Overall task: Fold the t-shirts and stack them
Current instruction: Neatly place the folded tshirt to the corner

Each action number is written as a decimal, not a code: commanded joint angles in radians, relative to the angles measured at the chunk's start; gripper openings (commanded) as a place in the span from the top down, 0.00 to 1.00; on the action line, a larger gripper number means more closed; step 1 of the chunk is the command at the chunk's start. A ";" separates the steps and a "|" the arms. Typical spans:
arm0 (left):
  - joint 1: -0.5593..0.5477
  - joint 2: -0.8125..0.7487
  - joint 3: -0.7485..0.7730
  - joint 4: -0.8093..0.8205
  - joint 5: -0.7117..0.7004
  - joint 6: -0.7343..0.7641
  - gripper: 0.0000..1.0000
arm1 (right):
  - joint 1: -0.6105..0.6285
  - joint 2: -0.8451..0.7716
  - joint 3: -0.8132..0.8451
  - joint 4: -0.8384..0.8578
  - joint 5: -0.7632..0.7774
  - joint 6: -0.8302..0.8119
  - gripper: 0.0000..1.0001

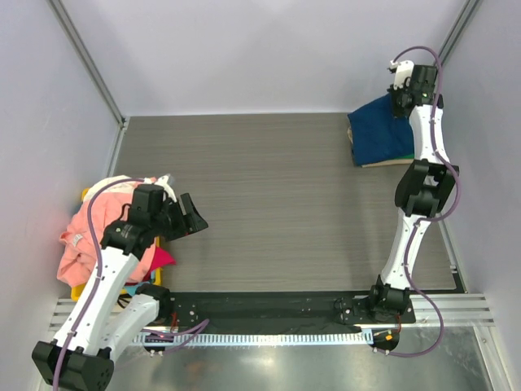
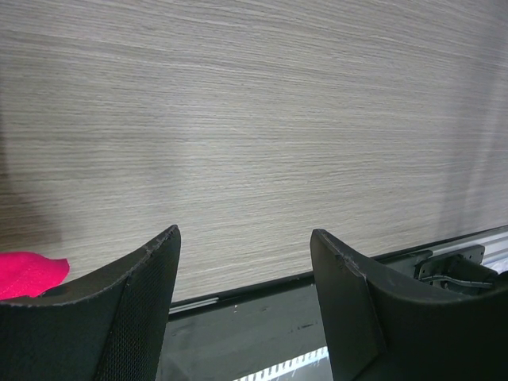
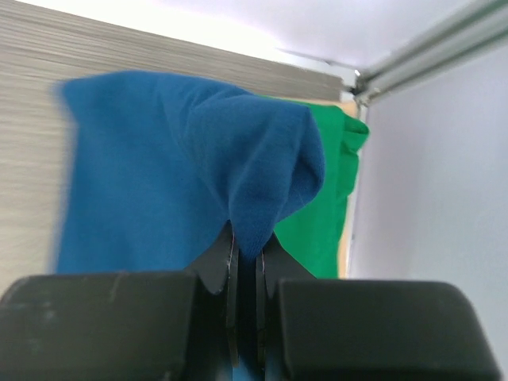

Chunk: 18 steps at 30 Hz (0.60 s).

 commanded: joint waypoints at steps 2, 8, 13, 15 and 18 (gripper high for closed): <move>-0.004 0.012 -0.001 0.023 0.022 0.020 0.33 | -0.035 0.086 0.116 0.124 0.035 -0.042 0.99; -0.004 0.021 0.000 0.022 0.014 0.019 0.33 | -0.037 0.141 0.103 0.263 0.027 -0.068 0.99; -0.004 0.020 0.000 0.022 0.014 0.019 0.33 | -0.041 0.154 -0.023 0.479 0.046 -0.050 0.99; -0.004 0.014 0.000 0.022 0.017 0.019 0.33 | -0.041 0.173 -0.057 0.531 0.036 -0.032 0.99; -0.006 0.006 0.000 0.022 0.019 0.019 0.33 | -0.040 0.184 -0.078 0.550 0.093 0.008 0.98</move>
